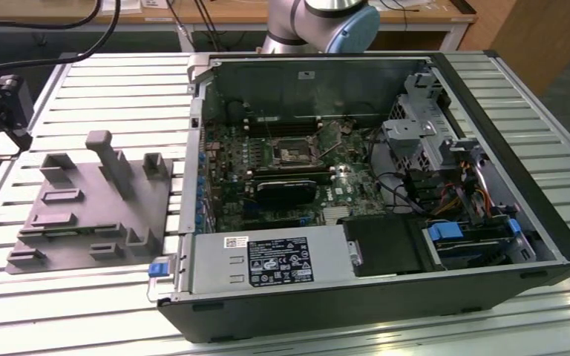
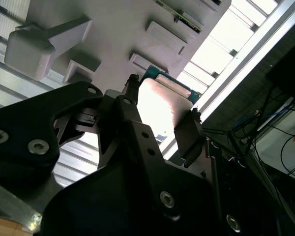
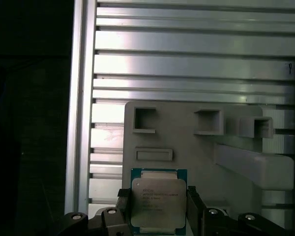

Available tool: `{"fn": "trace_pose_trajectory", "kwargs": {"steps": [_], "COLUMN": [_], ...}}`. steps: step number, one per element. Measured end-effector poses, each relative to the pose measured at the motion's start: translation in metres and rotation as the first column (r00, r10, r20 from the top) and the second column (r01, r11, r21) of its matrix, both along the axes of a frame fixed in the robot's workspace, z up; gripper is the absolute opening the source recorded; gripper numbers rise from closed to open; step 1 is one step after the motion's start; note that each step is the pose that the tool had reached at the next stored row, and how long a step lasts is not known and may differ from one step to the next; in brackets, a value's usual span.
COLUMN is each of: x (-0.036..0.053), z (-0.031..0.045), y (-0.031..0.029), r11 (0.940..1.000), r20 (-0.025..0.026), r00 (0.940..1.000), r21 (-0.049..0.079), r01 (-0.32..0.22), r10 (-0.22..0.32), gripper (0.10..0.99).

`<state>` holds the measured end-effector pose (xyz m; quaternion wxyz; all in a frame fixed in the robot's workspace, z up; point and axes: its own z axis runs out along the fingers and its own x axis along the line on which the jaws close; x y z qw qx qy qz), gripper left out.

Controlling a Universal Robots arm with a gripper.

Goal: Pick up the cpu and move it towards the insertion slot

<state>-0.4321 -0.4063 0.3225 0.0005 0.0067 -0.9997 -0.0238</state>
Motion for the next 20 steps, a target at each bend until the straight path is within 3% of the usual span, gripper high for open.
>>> {"fn": "trace_pose_trajectory", "kwargs": {"steps": [20], "x": [0.0], "z": [0.0177], "y": [0.0006], "r11": [1.0], "r20": [-0.0001], "r00": [1.0], "r21": [0.0], "r01": [0.003], "r10": [-0.003], "gripper": [0.541]}}
